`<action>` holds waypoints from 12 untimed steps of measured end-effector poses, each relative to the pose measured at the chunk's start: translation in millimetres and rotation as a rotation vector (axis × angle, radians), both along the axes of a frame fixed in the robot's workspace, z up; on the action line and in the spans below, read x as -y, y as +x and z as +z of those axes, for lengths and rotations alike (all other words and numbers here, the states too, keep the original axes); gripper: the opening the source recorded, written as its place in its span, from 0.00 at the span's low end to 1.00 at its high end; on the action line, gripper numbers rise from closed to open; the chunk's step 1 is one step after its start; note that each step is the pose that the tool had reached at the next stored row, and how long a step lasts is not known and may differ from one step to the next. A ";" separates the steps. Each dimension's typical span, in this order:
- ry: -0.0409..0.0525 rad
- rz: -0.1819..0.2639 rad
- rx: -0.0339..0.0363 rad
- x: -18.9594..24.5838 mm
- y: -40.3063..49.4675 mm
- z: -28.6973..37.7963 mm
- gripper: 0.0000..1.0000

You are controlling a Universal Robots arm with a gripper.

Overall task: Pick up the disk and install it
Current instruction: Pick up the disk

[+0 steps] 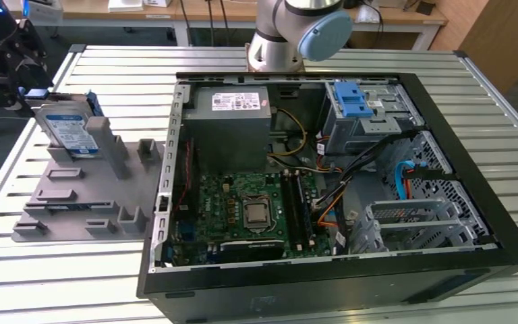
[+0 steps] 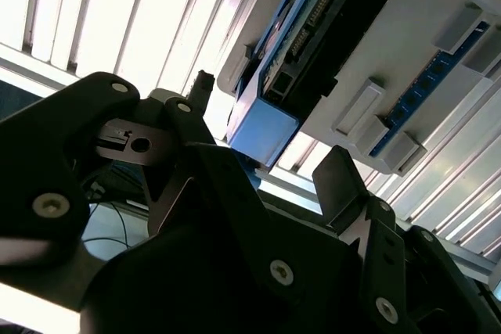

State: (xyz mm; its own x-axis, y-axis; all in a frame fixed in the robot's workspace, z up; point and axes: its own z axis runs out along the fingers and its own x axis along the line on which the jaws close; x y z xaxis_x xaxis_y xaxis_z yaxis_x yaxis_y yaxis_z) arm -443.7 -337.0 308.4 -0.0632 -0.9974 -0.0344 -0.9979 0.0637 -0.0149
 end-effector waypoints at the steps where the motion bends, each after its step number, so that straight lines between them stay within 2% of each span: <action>1: 0.0000 0.000 -0.0004 0.0 0.0 -0.4 0.78; 12: 0.0001 0.000 -0.0012 0.0 0.0 -3.3 0.78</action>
